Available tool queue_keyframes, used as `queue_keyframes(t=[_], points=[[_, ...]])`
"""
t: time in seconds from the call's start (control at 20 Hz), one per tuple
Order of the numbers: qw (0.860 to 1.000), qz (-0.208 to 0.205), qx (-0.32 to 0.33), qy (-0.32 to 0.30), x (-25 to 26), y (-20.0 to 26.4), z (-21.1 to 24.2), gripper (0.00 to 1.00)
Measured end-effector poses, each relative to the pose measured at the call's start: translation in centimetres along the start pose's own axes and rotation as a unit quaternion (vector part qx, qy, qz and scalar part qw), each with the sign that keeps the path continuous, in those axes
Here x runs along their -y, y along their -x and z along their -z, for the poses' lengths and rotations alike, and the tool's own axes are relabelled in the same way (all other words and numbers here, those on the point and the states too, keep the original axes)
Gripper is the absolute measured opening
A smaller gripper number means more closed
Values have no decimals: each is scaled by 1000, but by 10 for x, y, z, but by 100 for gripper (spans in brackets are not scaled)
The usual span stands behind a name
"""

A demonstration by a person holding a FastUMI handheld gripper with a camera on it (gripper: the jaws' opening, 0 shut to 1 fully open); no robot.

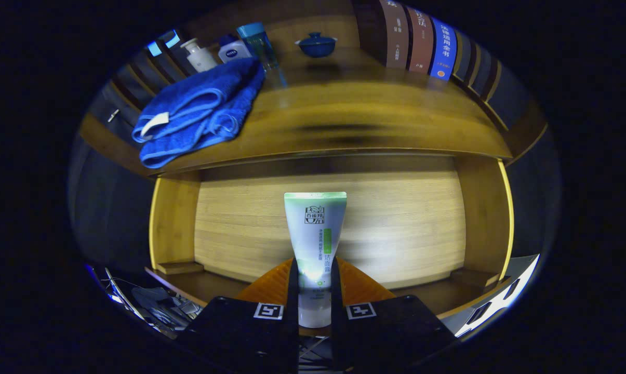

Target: Pull open the drawer, take out the items inside it, and place them on the countertop above the cabinet.

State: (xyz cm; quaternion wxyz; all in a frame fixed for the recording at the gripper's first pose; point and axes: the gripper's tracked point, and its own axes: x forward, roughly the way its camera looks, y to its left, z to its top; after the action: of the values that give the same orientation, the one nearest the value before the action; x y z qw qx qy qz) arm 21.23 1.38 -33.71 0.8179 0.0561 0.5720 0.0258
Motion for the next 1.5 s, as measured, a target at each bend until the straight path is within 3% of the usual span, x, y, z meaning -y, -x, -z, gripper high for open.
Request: queue_keyframes(t=[0.2, 0.4, 0.85, 1.2, 1.4, 1.5], points=[[1000, -9, 23, 1, -5, 26, -22, 29], [999, -5, 46, 1, -4, 30, -73, 29], [999, 15, 31, 5, 2, -17, -152, 29], [999, 25, 21, 1, 5, -41, -180, 30], [999, 25, 27, 0, 6, -41, -185, 46], [999, 19, 40, -2, 4, -37, -189, 68]])
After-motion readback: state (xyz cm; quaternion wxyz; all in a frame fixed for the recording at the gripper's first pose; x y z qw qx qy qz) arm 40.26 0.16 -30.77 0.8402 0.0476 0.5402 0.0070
